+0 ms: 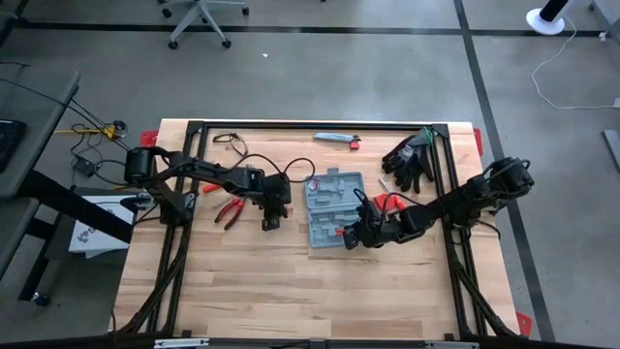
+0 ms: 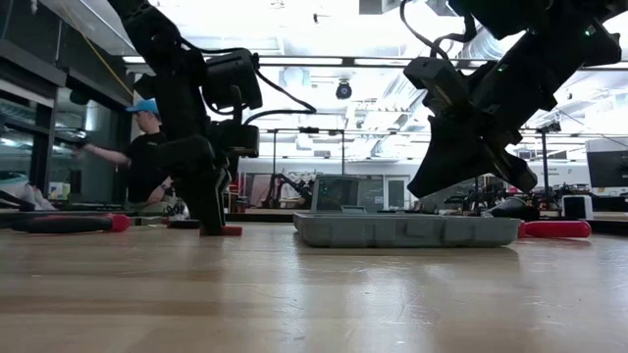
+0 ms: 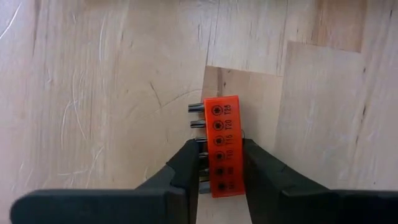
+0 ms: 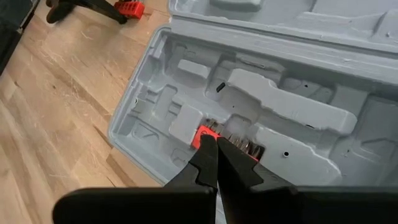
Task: Prefit tool cases
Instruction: Put the orange terminal block into the gray prefit tool case
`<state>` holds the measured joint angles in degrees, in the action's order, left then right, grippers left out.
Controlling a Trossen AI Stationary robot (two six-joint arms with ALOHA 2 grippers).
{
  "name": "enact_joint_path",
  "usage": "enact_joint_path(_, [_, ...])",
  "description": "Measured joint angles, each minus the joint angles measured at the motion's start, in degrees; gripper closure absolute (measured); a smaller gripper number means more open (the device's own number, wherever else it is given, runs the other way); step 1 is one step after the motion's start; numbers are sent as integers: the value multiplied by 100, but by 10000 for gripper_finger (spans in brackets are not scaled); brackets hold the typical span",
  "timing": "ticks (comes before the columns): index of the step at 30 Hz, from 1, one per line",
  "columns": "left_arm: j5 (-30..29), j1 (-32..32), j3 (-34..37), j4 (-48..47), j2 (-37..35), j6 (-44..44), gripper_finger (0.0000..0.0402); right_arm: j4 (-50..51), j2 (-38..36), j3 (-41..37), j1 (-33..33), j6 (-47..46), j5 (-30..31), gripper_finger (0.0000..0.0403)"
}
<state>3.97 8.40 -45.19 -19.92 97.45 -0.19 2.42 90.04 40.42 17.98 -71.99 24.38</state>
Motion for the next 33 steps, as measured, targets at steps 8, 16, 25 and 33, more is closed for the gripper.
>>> enact_joint_path(8, [2, 0, 20, -4, -199, -211, 324, -4, 0, 0, 0, 0, 0, 403])
enact_joint_path(16, [24, -2, 42, -111, -472, -518, 323, -9, -22, 0, 0, 1, -2, 403])
enact_joint_path(25, [300, -151, 31, 39, -560, -791, 322, 1, -309, 0, -16, 208, 260, 403])
enact_joint_path(33, [354, -262, -169, 22, -568, -876, 322, 33, -313, 0, -48, 300, 212, 403])
